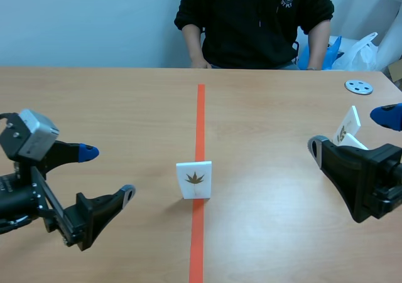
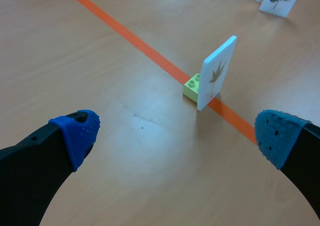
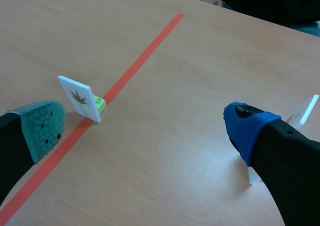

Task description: Sort the leaf by its shape. The table is split by an orange tape line. A compound leaf with several leaflets goes to the left side, a simple leaf with one blade goes to the right side. Return to the home posture when a red brick is placed on the table.

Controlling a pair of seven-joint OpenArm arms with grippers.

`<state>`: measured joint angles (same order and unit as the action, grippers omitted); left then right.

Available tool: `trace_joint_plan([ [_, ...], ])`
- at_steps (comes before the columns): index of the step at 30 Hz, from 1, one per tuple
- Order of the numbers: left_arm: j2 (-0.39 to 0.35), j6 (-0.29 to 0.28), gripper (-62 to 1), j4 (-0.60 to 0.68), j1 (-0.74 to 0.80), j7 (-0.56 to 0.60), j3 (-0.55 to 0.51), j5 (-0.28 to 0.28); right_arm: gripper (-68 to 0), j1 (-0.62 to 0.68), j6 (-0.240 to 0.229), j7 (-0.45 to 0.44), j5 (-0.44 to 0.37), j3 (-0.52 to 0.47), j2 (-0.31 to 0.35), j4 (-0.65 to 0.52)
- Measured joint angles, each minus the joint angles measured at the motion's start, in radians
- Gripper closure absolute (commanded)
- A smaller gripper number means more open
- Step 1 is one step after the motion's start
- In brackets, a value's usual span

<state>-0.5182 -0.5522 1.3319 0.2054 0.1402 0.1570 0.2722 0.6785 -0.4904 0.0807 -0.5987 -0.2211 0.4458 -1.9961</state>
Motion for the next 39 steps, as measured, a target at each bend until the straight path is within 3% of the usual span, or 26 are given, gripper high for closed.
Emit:
trace_joint_plan([
  [7, 0.001, -0.001, -62.3, -0.174, -0.167, 0.139, 0.188, -0.150, -67.9, 0.000, 0.000, 0.000, 0.000, 0.000, 0.000, 0.000],
  [13, 0.030, 0.000, -62.3, -0.320, -0.303, 0.212, 0.312, -0.234, -67.9, 0.000, 0.001, 0.000, 0.000, 0.000, 0.000, 0.000],
  [23, 0.137, 0.021, -62.3, -0.521, -0.452, 0.307, 0.473, -0.269, -67.9, -0.002, 0.003, 0.000, 0.000, 0.000, -0.031, 0.001],
  [31, 0.198, 0.037, -62.3, -0.569, -0.517, 0.307, 0.547, -0.273, -67.9, -0.002, 0.003, 0.000, 0.000, 0.000, -0.031, 0.001],
  [39, 0.225, 0.096, -62.3, -0.607, -0.529, 0.322, 0.581, -0.309, -67.9, -0.002, 0.003, 0.000, 0.000, 0.000, -0.031, 0.001],
])
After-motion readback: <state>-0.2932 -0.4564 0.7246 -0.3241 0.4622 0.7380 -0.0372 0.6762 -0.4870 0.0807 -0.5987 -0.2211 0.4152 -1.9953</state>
